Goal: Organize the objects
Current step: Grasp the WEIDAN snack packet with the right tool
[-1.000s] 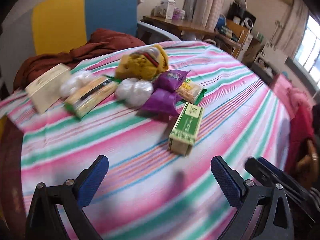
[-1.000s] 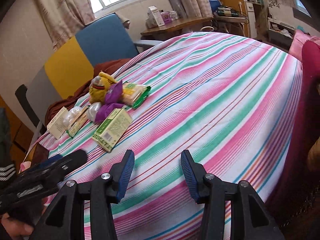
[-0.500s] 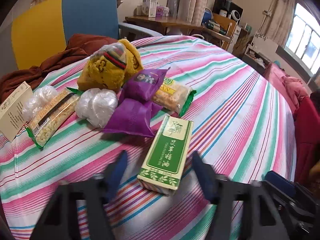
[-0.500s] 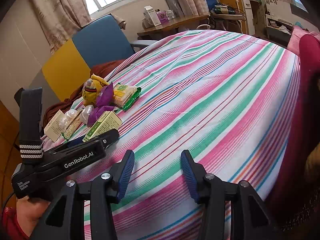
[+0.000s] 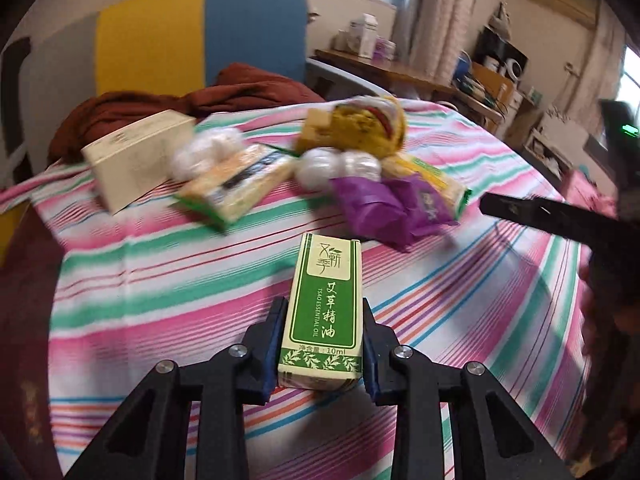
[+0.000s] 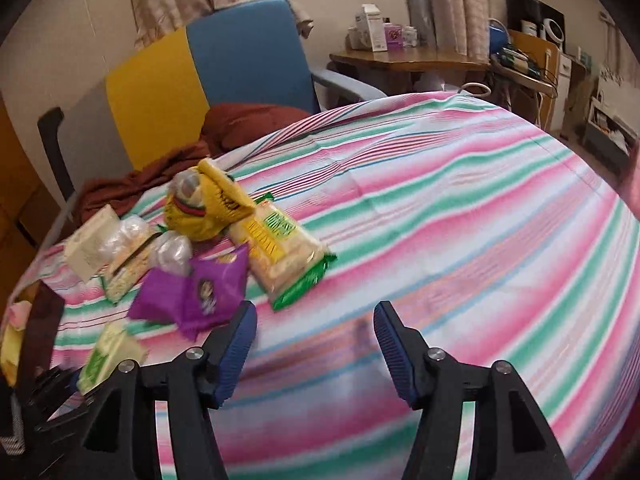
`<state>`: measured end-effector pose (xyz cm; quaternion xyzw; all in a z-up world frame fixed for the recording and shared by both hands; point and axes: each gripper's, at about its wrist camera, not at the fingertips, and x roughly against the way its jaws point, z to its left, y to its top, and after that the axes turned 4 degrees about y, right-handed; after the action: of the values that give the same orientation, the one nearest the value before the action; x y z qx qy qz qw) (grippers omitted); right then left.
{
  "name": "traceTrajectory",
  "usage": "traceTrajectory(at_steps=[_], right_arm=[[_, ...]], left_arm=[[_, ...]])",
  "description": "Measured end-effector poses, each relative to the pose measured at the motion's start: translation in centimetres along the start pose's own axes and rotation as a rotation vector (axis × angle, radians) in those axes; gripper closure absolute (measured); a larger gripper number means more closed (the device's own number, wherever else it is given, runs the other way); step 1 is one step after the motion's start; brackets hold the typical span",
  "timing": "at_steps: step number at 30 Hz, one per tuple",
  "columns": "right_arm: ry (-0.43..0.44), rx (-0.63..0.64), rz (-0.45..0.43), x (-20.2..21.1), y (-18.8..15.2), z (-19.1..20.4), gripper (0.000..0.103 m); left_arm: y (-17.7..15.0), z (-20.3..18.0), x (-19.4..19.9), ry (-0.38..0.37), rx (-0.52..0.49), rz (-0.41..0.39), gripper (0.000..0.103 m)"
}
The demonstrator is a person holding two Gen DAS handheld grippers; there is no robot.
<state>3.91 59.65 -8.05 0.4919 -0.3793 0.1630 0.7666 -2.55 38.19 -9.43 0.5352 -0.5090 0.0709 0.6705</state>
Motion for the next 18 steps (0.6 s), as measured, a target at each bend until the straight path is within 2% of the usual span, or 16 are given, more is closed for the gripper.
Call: traceTrajectory(at_steps=[6, 11, 13, 15, 18], right_arm=[[0.009, 0.122, 0.069, -3.6, 3.4, 1.7, 0.041], [-0.02, 0.277, 0.157, -7.2, 4.3, 3.7, 0.041], [-0.009, 0.285, 0.176, -8.0, 4.3, 3.7, 0.036], [-0.004, 0.268, 0.174, -8.6, 4.3, 3.6, 0.036], [-0.009, 0.223, 0.119, -7.9, 3.6, 3.1, 0.044]], left_arm=[[-0.5, -0.8, -0.2, 0.047, -0.032, -0.005, 0.07], [-0.7, -0.7, -0.3, 0.039, -0.027, -0.008, 0.07], [-0.7, -0.8, -0.4, 0.042, -0.03, -0.01, 0.07], [-0.7, -0.7, -0.4, 0.04, -0.028, -0.011, 0.07], [-0.8, -0.6, -0.4, 0.032, -0.021, -0.011, 0.07]])
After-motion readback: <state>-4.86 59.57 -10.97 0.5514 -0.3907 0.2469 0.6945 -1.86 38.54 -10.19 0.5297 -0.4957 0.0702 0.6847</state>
